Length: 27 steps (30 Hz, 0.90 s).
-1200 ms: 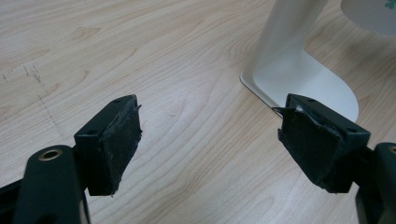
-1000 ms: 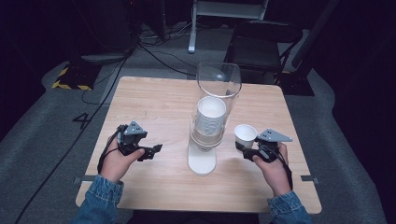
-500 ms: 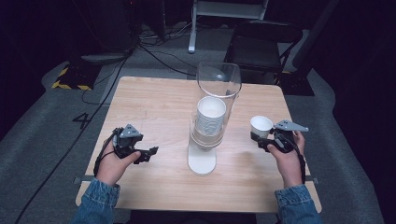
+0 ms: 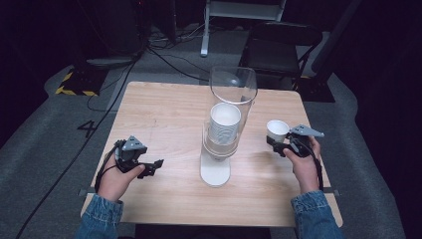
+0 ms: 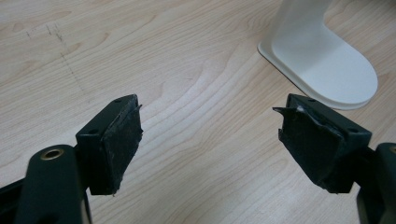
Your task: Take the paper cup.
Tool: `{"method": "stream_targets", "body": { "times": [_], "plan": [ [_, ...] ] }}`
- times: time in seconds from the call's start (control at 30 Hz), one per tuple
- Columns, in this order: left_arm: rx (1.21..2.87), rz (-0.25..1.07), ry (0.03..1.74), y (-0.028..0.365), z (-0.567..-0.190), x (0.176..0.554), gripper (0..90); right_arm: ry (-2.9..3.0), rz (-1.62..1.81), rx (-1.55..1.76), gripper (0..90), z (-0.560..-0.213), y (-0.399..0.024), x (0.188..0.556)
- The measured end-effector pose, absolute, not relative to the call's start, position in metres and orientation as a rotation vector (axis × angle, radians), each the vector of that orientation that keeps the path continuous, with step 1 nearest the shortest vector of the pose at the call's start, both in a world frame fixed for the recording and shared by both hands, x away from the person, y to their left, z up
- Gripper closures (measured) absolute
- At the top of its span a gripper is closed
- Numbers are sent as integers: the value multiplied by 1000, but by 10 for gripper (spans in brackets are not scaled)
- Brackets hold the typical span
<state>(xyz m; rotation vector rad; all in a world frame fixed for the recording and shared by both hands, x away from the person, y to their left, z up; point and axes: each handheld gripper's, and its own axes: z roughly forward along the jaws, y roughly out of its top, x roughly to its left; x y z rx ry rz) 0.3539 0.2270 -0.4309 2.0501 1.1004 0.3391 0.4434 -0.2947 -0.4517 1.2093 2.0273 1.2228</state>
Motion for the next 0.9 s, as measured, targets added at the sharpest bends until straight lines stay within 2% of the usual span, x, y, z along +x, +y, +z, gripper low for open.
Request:
{"method": "stream_targets", "body": {
  "times": [0.5,0.9],
  "plan": [
    [2056,340,1106,230,-432,353,209,2142,1187,1231,303,-481,-282,457],
    [2055,336,1104,229,-432,353,209,2189,1134,1235,297,-486,-279,456]
  ]
}}
